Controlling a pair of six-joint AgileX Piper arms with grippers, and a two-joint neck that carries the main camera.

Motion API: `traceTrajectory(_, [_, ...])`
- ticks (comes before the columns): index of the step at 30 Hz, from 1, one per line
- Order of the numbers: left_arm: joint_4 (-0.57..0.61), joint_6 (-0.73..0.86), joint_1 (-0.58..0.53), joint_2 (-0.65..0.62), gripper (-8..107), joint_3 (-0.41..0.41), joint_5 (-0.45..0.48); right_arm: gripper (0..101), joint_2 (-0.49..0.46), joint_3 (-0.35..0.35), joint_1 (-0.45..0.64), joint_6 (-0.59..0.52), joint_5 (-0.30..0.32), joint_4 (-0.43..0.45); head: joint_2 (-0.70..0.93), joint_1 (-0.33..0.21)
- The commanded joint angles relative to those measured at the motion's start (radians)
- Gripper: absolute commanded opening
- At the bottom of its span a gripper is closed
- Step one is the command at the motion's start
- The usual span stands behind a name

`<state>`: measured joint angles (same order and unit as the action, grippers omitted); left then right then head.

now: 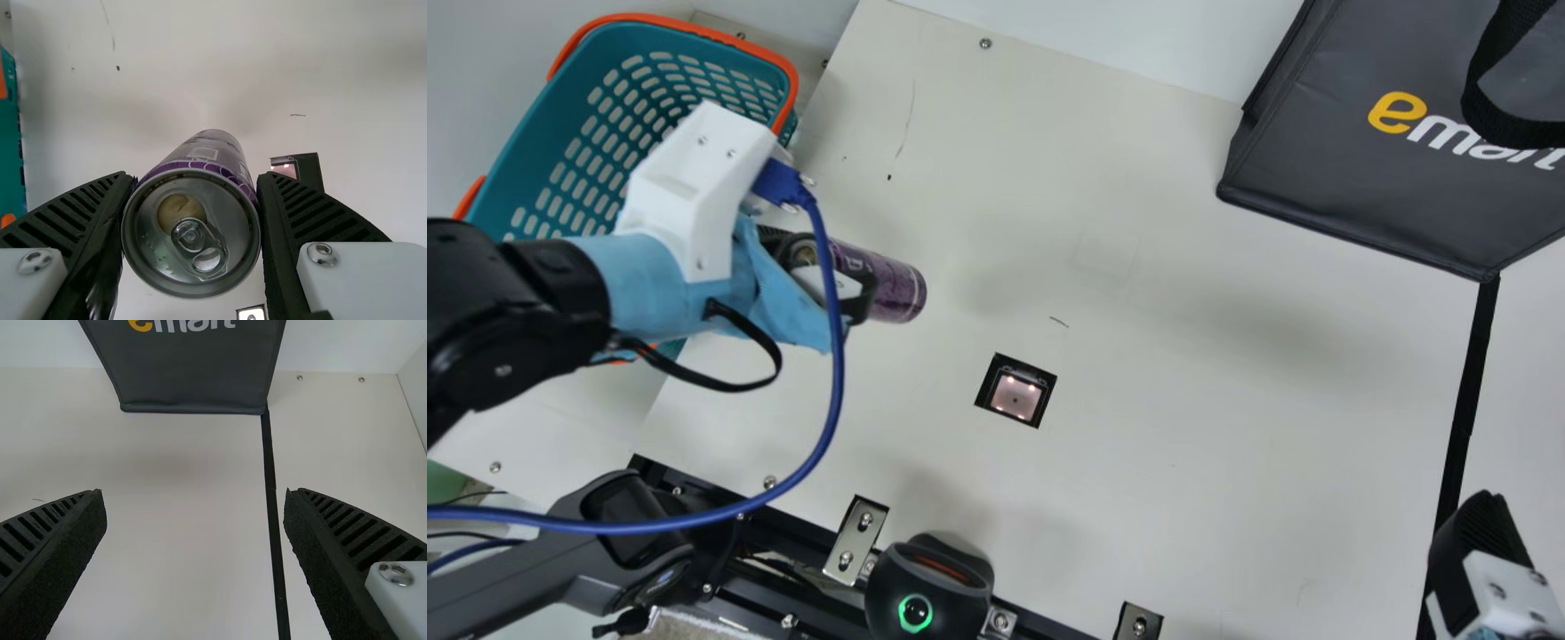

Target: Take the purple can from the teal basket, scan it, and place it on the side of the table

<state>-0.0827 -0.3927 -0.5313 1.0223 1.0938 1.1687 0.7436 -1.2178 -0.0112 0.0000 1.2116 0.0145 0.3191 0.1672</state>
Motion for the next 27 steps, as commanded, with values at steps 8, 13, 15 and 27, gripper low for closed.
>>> traceTrajectory(8, [-0.137, -0.319, -0.304, 0.051, -8, 0.013, 0.045, 95, 0.0, 0.0, 0.0, 0.0, 0.0, 0.0, 0.002, -0.029])
traceTrajectory(13, [-0.187, -0.458, -0.433, 0.08, -8, 0.003, 0.051, 95, 0.0, 0.0, 0.0, 0.0, 0.0, 0.0, 0.002, -0.029])
traceTrajectory(15, [-0.201, -0.506, -0.478, 0.091, -8, -0.003, 0.051, 95, 0.0, 0.0, 0.0, 0.0, 0.0, 0.0, 0.002, -0.029])
traceTrajectory(27, [-0.267, -0.732, -0.692, 0.166, -8, -0.024, 0.051, 95, 0.0, 0.0, 0.0, 0.0, 0.0, 0.0, 0.002, -0.029])
